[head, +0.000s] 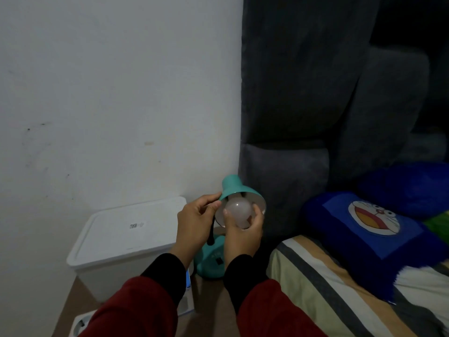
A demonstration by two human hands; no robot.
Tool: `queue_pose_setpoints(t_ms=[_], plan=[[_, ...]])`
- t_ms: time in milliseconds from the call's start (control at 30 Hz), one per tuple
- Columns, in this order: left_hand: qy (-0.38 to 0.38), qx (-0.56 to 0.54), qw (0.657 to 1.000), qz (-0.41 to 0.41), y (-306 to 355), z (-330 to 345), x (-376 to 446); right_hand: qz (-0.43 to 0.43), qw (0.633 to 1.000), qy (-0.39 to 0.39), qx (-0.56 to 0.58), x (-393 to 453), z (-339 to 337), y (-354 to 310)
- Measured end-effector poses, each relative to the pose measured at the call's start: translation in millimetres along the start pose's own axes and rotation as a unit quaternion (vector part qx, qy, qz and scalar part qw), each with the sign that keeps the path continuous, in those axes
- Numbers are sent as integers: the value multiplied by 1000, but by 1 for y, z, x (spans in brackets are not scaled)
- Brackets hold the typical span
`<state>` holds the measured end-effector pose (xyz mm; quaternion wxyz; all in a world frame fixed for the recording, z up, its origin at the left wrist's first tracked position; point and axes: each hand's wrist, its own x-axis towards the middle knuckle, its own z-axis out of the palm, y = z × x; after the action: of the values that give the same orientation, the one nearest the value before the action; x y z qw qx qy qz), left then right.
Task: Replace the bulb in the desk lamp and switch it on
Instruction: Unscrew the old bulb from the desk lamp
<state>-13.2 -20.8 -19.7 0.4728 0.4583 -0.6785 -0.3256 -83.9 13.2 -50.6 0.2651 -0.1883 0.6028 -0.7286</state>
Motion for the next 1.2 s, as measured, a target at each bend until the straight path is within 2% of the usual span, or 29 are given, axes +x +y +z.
queue_pose_setpoints(t_ms=[67, 200, 300, 433, 567, 900, 1067, 1200], plan=[[0, -5, 1000, 0, 1, -1, 1, 4, 1000, 15, 18, -1, 3, -1], [-6, -7, 1000, 3, 4, -2, 4, -32, 999, 19, -17, 3, 3, -5], [-8, -4, 1000, 4, 4, -1, 1, -13, 999, 17, 27, 1, 2, -3], [-8, 0, 1000, -4, 3, -1, 2, -25, 1000, 19, -3, 2, 2, -2], [-10, -2, 1000, 1, 5, -1, 1, -5, 1000, 12, 27, 2, 0, -4], [-4, 5, 1000, 4, 9, -2, 1, -24, 998, 31, -51, 6, 2, -4], [-6, 13, 1000, 12, 10, -3, -1, 12, 1000, 20, 17, 3, 2, -9], [5, 16, 1000, 12, 11, -2, 0, -18, 999, 19, -33, 4, -1, -8]])
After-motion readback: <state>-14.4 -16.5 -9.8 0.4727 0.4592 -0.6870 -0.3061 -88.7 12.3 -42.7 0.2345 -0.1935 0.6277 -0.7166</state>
